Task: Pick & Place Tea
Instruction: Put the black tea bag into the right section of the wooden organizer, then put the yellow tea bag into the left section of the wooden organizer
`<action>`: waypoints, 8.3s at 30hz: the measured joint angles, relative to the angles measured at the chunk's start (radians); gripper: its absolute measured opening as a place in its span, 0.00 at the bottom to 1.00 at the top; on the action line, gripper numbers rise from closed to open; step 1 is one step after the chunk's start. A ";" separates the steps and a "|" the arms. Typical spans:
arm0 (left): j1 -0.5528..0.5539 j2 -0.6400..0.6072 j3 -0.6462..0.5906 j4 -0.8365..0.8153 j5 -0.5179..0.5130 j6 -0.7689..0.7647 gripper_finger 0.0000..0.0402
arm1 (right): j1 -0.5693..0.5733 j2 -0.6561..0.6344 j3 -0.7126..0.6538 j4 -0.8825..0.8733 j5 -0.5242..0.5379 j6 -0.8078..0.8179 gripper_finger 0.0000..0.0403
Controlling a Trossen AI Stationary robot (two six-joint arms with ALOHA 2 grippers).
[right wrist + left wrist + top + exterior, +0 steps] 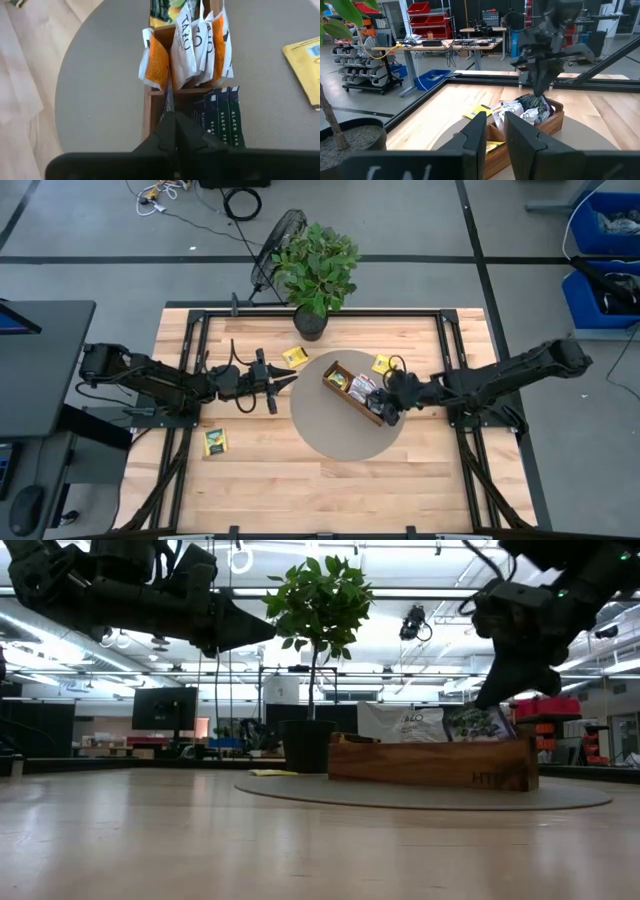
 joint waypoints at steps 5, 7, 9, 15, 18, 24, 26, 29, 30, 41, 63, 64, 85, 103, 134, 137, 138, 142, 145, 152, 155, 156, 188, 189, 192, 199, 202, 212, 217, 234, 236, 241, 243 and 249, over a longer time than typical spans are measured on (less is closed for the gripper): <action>0.000 0.000 0.000 0.000 0.000 -0.003 0.18 | 0.123 0.000 0.000 -0.034 0.195 0.105 0.00; 0.000 0.000 0.000 0.000 0.000 -0.003 0.18 | 0.173 0.000 0.000 -0.070 0.268 0.164 0.00; 0.000 0.000 0.000 0.000 0.000 -0.003 0.18 | 0.223 0.000 0.000 -0.096 0.342 0.208 0.00; 0.000 0.000 0.000 0.001 0.000 -0.004 0.18 | 0.312 0.060 0.001 -0.107 0.472 0.286 0.00; 0.000 0.000 0.000 0.009 0.000 -0.006 0.18 | 0.318 0.122 0.001 -0.104 0.482 0.309 0.00; 0.000 0.000 0.000 0.008 0.000 -0.017 0.18 | 0.329 0.226 0.001 -0.089 0.477 0.362 0.00; 0.000 0.000 0.000 0.008 0.000 -0.017 0.18 | 0.328 0.235 0.001 -0.087 0.470 0.383 0.01; 0.000 0.000 0.000 0.009 0.000 -0.017 0.18 | 0.328 0.225 0.001 -0.088 0.450 0.370 0.05; 0.000 0.000 0.000 0.009 0.000 -0.017 0.18 | 0.328 0.216 0.001 -0.088 0.445 0.366 0.08; 0.000 0.000 0.000 0.008 0.000 -0.021 0.18 | 0.327 0.027 0.001 -0.103 0.499 0.234 0.36; 0.001 0.000 0.018 0.018 -0.001 0.006 0.18 | -0.268 -0.073 -0.008 -0.162 0.220 -0.048 0.44; 0.005 0.000 0.018 0.021 -0.001 0.006 0.18 | -0.295 -0.073 -0.018 -0.126 0.197 -0.069 0.44; 0.094 0.000 0.019 0.037 -0.002 -0.020 0.18 | -0.589 -0.073 -0.281 0.160 -0.122 0.097 0.44; 0.107 0.000 0.019 0.008 -0.002 -0.010 0.18 | -0.737 0.049 -0.301 0.298 -0.238 0.075 0.44; 0.107 0.000 0.019 0.008 -0.002 0.007 0.18 | -0.690 0.195 -0.242 0.444 -0.131 -0.366 0.44; 0.107 0.000 0.019 0.008 -0.002 0.013 0.18 | -0.668 0.208 -0.242 0.446 -0.130 -0.424 0.44; 0.107 0.000 0.019 0.008 -0.002 0.013 0.18 | -0.661 0.219 -0.241 0.447 -0.129 -0.446 0.44; 0.107 0.000 0.019 0.008 -0.002 0.014 0.18 | -0.650 0.288 -0.236 0.465 -0.105 -0.453 0.43; 0.107 0.000 0.019 0.008 -0.002 0.017 0.18 | -0.650 0.333 -0.233 0.489 -0.079 -0.441 0.36; 0.107 0.000 0.019 0.008 -0.002 0.026 0.18 | -0.652 0.328 -0.238 0.526 -0.070 -0.443 0.05; 0.107 0.000 0.019 0.008 -0.002 0.024 0.18 | -0.652 0.313 -0.238 0.523 -0.069 -0.428 0.03; 0.107 0.000 0.019 0.008 -0.002 0.024 0.18 | -0.652 0.306 -0.239 0.521 -0.072 -0.421 0.02; 0.105 0.000 0.019 0.007 0.027 -0.138 0.18 | -0.351 0.018 0.018 0.162 0.335 -0.773 0.00; 0.105 0.000 0.019 0.006 0.027 -0.153 0.18 | -0.329 0.018 0.027 0.172 0.354 -0.795 0.00; 0.106 0.000 0.019 0.006 0.030 -0.209 0.18 | -0.258 0.019 0.041 0.200 0.376 -0.885 0.00; 0.140 0.008 0.084 -0.100 0.309 -0.405 0.18 | -0.104 0.041 0.042 0.273 0.366 -1.027 0.00; 0.146 0.037 0.151 -0.248 0.389 -0.434 0.18 | -0.053 0.065 0.042 0.299 0.365 -1.079 0.00; 0.144 0.193 0.320 -0.353 0.403 -0.523 0.18 | 0.045 0.188 0.042 0.456 0.385 -1.290 0.00; 0.134 0.237 0.363 -0.353 0.426 -0.548 0.23 | 0.064 0.211 0.042 0.507 0.395 -1.369 0.00; 0.092 0.317 0.457 -0.381 0.420 -0.592 0.53 | 0.063 0.210 0.042 0.568 0.395 -1.488 0.00; 0.093 0.317 0.457 -0.390 0.420 -0.574 0.51 | 0.063 0.210 0.042 0.602 0.395 -1.530 0.00; 0.093 0.322 0.457 -0.405 0.398 -0.547 0.48 | 0.051 0.211 0.077 0.576 0.394 -1.570 0.00; 0.093 0.322 0.457 -0.401 0.398 -0.542 0.48 | 0.042 0.219 0.105 0.542 0.393 -1.557 0.00; 0.091 0.322 0.457 -0.407 0.382 -0.540 0.47 | 0.029 0.273 0.179 0.448 0.373 -1.544 0.00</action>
